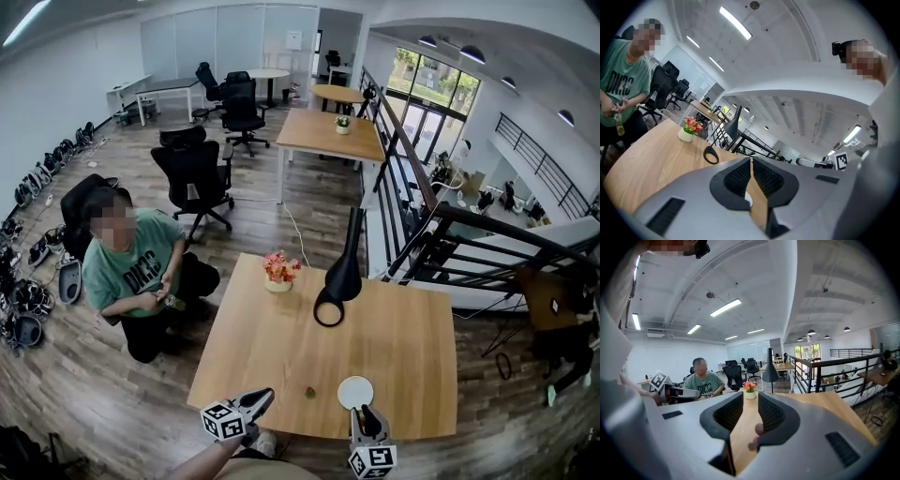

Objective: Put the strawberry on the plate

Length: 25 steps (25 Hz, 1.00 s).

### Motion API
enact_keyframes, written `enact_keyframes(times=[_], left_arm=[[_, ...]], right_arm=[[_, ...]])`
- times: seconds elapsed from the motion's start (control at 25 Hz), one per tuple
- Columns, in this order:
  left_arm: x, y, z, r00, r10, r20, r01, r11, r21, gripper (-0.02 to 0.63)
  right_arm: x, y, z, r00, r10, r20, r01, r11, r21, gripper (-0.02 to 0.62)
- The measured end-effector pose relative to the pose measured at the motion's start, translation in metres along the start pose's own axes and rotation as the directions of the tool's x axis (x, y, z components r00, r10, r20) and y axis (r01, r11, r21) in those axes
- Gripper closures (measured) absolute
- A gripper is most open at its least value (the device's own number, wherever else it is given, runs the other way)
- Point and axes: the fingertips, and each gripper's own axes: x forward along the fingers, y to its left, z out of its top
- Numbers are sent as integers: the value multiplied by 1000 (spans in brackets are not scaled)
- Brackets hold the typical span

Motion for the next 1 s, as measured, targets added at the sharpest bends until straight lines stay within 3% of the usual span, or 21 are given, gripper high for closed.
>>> enact_keyframes(times=[0.56,1.0], left_arm=[[35,40,20,999,-19,-31,17,999,-35,601],[49,53,24,998,46,-43,-47,999,-12,601]], right_arm=[[66,-5,-5,997,7,-76,-8,1000,-12,509],[108,4,-15,983,142,-118,-146,989,-26,509]])
